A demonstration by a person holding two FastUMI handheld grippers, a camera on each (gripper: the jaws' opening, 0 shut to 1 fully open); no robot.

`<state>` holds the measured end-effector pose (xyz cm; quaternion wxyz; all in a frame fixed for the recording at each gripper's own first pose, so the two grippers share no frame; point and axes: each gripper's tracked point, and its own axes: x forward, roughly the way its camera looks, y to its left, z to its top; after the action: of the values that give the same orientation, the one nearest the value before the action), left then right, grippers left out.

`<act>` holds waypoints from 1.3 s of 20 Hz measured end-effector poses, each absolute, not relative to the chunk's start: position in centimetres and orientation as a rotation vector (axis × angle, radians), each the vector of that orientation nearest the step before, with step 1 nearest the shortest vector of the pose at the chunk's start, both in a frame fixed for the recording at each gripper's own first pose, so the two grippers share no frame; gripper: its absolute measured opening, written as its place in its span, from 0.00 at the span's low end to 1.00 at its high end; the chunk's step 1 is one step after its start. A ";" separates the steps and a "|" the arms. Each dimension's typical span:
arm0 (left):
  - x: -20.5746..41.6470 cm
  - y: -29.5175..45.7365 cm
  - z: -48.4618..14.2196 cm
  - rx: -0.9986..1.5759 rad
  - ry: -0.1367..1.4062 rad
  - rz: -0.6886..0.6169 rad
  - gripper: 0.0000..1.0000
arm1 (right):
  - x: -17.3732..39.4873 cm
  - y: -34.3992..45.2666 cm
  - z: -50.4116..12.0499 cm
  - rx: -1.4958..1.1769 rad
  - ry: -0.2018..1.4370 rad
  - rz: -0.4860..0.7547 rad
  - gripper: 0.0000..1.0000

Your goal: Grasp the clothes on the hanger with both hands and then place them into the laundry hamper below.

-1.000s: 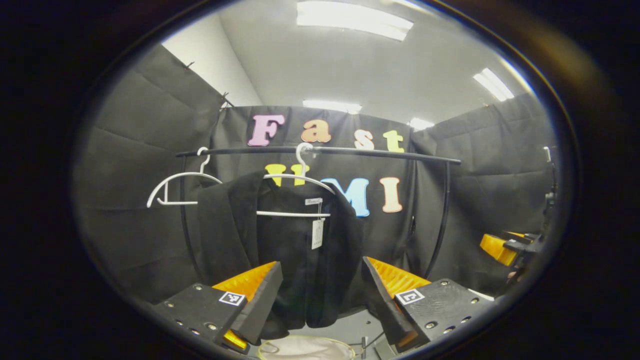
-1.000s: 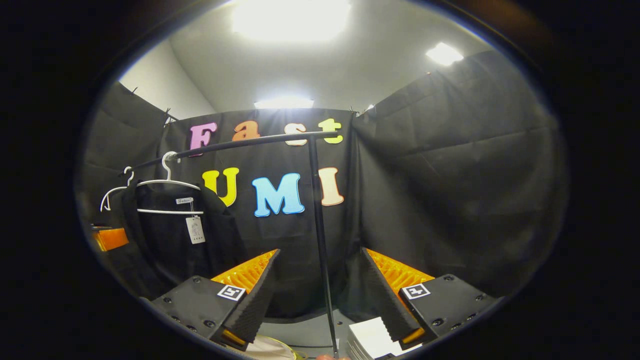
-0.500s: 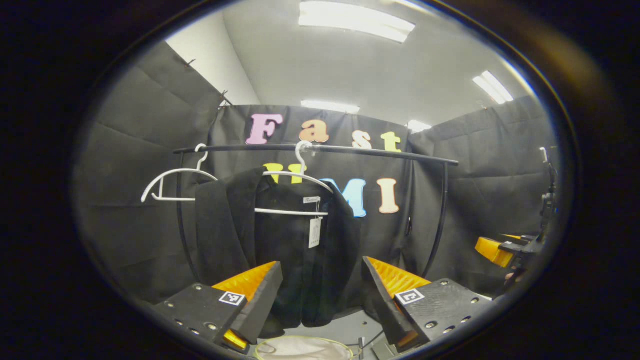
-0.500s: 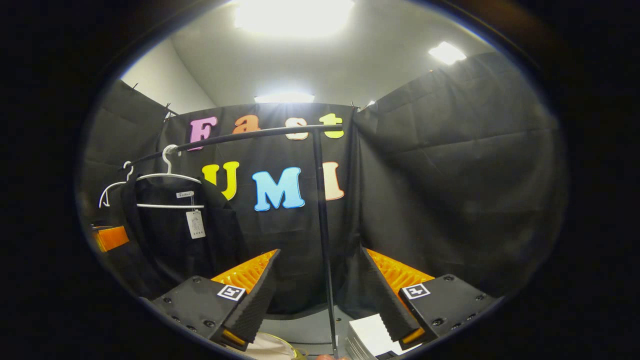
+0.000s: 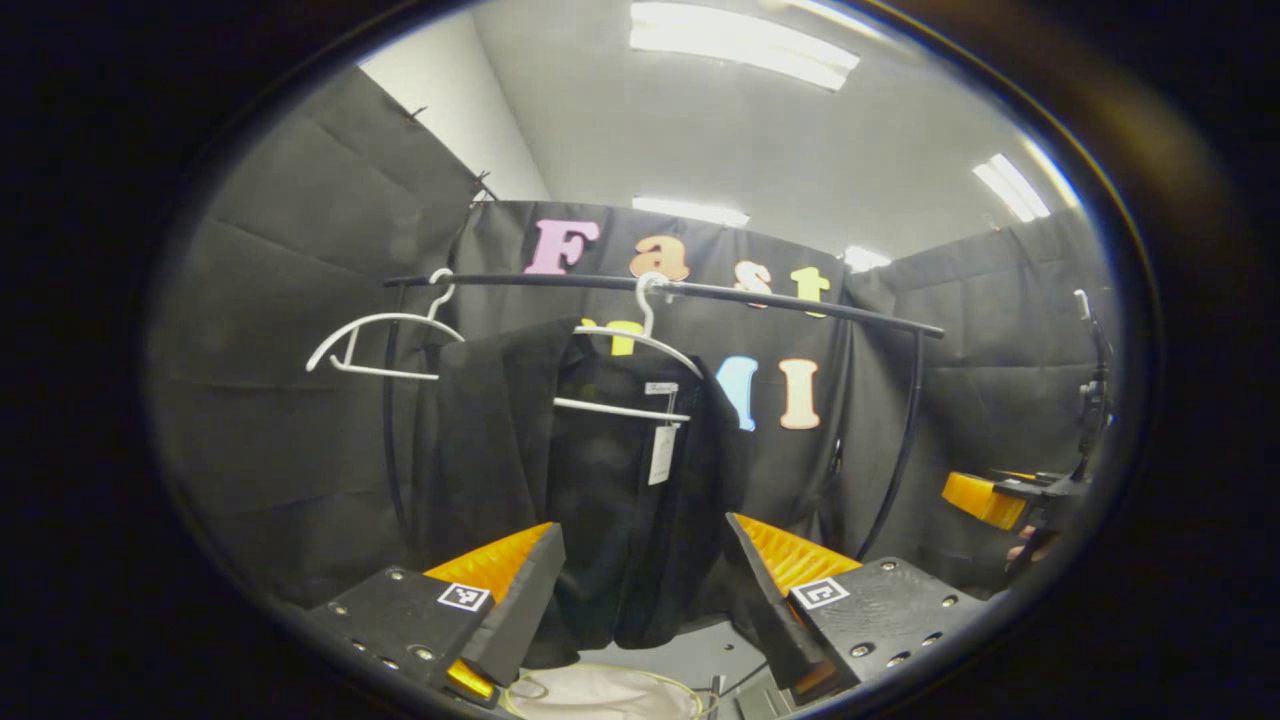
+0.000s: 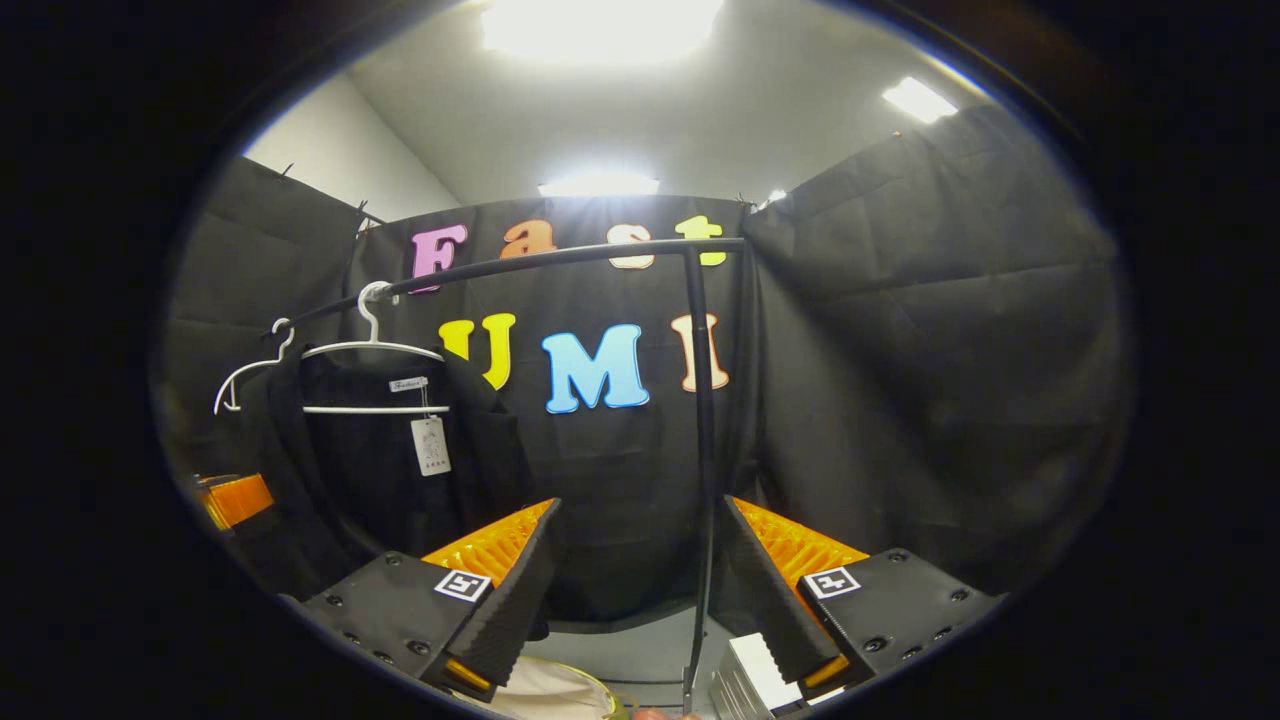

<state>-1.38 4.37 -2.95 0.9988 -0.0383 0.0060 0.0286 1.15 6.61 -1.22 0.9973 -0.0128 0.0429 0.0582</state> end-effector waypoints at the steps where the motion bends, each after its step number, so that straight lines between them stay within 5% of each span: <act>1: -1.6 5.2 -2.9 -0.079 0.012 0.076 0.94 | 1.4 7.4 -1.3 -0.027 0.091 0.129 0.98; 14: -3.5 12.9 -2.5 -0.165 0.001 0.275 0.94 | 3.9 15.8 -0.3 -0.023 0.130 0.305 0.92; 15: -3.2 13.1 -2.3 -0.164 0.000 0.292 0.94 | 4.4 16.3 -0.3 -0.021 0.132 0.321 0.98; 26: 1.4 14.3 -1.6 -0.099 0.071 0.473 0.93 | 13.4 22.5 -2.6 0.017 0.177 0.528 0.98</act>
<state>1.41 14.29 -1.62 0.9703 -0.0490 0.0353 0.2342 13.45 22.52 -2.61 0.9615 0.0086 0.0873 0.2605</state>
